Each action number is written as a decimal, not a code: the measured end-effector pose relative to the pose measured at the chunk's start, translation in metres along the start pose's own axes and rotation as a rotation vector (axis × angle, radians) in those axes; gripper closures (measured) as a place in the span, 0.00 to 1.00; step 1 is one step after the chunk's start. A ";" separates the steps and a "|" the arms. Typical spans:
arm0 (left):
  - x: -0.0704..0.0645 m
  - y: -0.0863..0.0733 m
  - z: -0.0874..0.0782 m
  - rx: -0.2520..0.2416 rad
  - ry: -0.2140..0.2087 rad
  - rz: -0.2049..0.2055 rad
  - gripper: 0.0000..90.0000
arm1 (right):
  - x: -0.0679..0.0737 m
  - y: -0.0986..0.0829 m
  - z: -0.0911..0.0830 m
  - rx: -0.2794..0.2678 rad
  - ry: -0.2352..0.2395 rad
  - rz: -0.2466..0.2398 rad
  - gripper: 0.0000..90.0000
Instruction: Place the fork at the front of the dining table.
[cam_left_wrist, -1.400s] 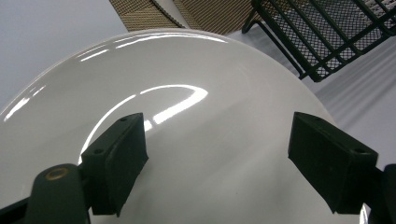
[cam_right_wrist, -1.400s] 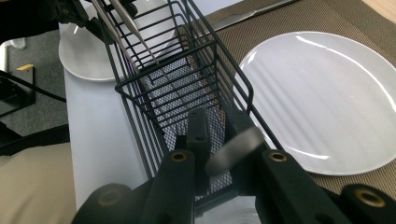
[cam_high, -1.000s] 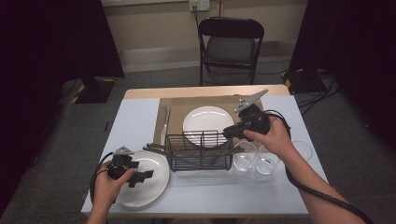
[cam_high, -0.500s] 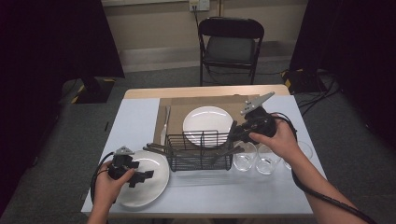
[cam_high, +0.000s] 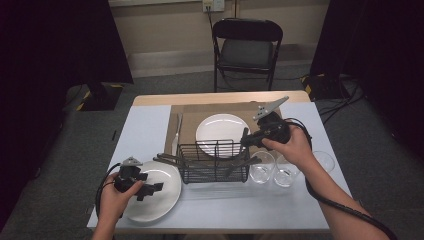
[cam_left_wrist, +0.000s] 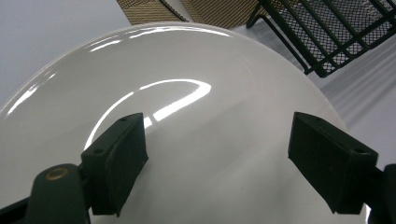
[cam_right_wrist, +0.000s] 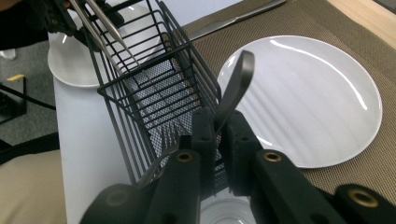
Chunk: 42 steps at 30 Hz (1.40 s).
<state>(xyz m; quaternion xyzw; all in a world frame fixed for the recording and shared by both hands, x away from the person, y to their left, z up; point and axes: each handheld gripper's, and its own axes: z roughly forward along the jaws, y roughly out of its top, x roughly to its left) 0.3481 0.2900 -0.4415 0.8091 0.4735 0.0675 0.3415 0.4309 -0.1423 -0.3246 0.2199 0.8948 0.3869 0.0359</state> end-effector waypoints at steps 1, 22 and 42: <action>0.000 0.000 0.000 -0.002 -0.001 -0.001 0.21 | 0.000 0.000 0.001 0.000 0.004 -0.002 0.95; -0.001 0.000 0.001 0.003 0.001 -0.002 0.21 | 0.005 -0.003 0.016 0.019 0.032 0.005 0.97; 0.001 0.000 0.000 0.005 0.000 -0.005 0.21 | 0.001 0.000 0.022 -0.010 0.008 0.033 0.98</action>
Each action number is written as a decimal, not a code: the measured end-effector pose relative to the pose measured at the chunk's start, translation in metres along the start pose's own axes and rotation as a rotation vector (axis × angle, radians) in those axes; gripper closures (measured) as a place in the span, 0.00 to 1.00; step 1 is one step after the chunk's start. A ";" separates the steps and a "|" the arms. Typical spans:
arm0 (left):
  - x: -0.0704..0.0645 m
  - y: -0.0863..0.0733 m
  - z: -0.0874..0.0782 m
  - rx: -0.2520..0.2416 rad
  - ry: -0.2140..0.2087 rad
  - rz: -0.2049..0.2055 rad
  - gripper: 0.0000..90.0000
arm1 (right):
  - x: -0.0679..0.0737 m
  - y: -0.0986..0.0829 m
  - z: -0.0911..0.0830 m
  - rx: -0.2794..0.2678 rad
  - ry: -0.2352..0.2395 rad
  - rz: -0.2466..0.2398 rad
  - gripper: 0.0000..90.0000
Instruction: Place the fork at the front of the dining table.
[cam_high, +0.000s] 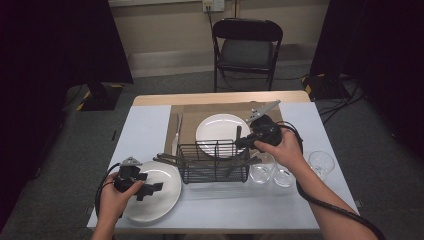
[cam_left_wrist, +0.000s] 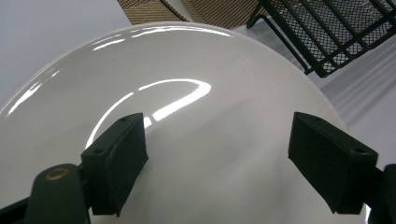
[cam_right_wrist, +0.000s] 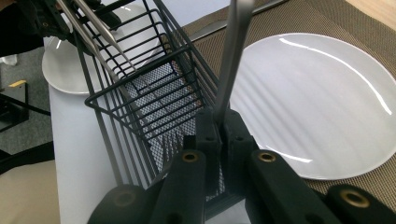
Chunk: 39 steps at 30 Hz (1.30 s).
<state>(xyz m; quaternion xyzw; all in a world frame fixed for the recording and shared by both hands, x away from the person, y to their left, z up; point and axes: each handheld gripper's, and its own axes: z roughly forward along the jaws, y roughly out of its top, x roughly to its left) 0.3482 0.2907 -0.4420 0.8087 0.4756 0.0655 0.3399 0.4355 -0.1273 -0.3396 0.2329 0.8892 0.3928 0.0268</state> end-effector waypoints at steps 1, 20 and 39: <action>0.000 0.000 0.000 -0.002 -0.002 -0.003 0.21 | 0.000 0.000 0.000 -0.001 -0.001 -0.001 0.97; 0.000 0.000 -0.001 -0.008 0.000 -0.002 0.21 | 0.003 -0.003 0.008 0.021 -0.005 0.001 0.98; 0.000 0.001 -0.002 -0.014 -0.002 -0.004 0.21 | 0.000 0.002 -0.022 -0.059 -0.022 0.019 0.98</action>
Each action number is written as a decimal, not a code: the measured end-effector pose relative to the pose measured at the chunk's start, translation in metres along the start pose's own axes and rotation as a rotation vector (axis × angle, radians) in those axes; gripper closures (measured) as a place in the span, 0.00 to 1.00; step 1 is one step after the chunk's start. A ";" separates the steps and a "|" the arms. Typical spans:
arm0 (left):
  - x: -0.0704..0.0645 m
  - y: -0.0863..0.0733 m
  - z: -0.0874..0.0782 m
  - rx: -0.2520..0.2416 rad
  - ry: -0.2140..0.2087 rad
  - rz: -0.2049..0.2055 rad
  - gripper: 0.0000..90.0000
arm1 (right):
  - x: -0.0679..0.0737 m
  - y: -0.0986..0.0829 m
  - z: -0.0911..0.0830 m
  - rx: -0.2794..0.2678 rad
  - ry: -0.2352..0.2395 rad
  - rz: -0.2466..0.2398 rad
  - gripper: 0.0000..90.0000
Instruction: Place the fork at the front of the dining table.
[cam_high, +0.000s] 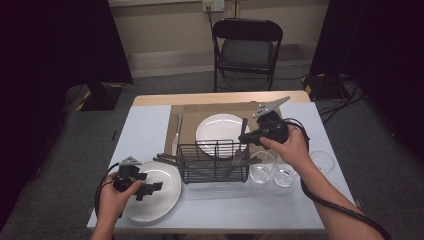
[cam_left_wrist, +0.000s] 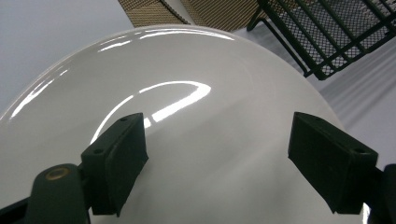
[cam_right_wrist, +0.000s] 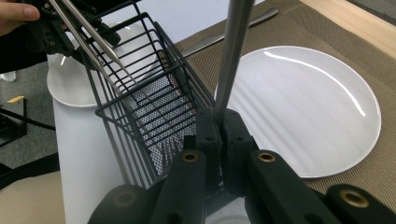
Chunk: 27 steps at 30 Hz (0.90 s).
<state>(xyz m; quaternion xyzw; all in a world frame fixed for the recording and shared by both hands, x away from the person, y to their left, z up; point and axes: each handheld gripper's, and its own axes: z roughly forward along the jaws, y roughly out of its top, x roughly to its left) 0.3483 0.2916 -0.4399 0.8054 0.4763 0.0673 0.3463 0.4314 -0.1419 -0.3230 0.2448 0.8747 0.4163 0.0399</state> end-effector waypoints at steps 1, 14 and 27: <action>0.000 0.000 0.000 -0.001 0.002 0.000 0.21 | 0.000 0.001 -0.001 -0.002 -0.003 0.000 0.98; -0.001 0.000 0.001 0.000 -0.002 -0.001 0.21 | 0.003 0.014 -0.018 -0.020 -0.018 -0.005 0.98; -0.002 0.000 0.001 0.002 -0.004 0.001 0.21 | 0.002 0.022 -0.030 -0.031 -0.018 0.001 0.98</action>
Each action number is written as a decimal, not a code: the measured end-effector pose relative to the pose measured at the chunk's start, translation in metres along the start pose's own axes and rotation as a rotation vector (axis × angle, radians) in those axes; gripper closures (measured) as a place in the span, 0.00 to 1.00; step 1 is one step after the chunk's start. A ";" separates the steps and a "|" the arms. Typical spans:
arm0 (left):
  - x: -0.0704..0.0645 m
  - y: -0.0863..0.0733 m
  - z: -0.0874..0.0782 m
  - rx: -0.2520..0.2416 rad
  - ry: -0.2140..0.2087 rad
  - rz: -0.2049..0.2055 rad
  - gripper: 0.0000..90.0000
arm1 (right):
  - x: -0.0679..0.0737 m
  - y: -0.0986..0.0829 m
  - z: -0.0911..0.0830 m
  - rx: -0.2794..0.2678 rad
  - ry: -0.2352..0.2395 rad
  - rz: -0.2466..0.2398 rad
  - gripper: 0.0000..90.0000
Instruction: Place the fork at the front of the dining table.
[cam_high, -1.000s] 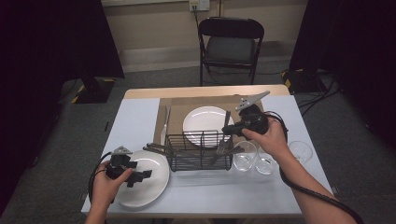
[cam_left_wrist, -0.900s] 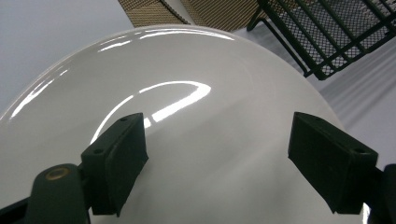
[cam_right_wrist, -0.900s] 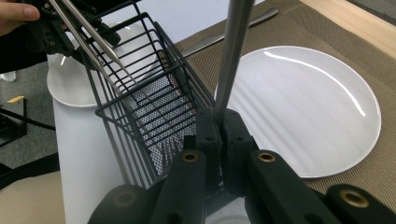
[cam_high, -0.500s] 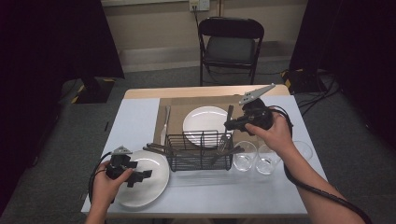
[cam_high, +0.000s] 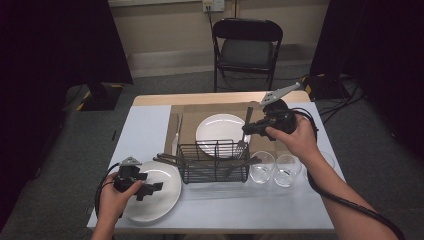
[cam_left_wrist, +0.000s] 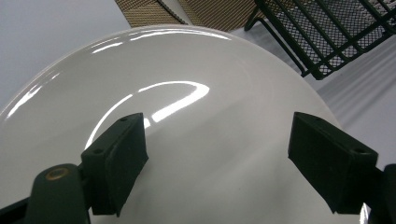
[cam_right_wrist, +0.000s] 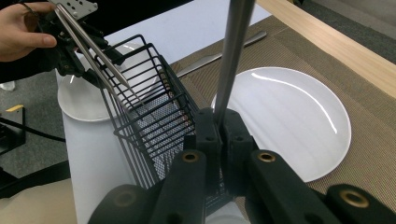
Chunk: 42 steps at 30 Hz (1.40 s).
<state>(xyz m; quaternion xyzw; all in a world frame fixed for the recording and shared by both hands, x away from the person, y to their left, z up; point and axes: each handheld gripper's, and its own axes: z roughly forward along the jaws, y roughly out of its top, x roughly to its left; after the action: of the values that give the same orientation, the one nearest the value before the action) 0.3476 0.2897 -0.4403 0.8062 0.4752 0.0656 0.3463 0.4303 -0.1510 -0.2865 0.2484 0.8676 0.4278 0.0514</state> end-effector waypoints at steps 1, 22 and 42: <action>0.000 0.000 0.000 0.000 0.000 0.000 0.21 | 0.000 0.000 -0.001 -0.001 0.000 0.003 0.98; -0.001 0.000 0.001 0.009 0.000 0.006 0.21 | -0.002 0.015 -0.023 -0.029 -0.007 0.010 0.98; -0.002 0.000 0.002 0.005 -0.007 0.004 0.21 | -0.003 0.025 -0.043 -0.057 -0.024 0.009 0.98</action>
<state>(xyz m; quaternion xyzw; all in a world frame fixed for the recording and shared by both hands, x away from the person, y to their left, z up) 0.3478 0.2867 -0.4413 0.8082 0.4725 0.0621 0.3460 0.4293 -0.1703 -0.2411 0.2558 0.8533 0.4494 0.0672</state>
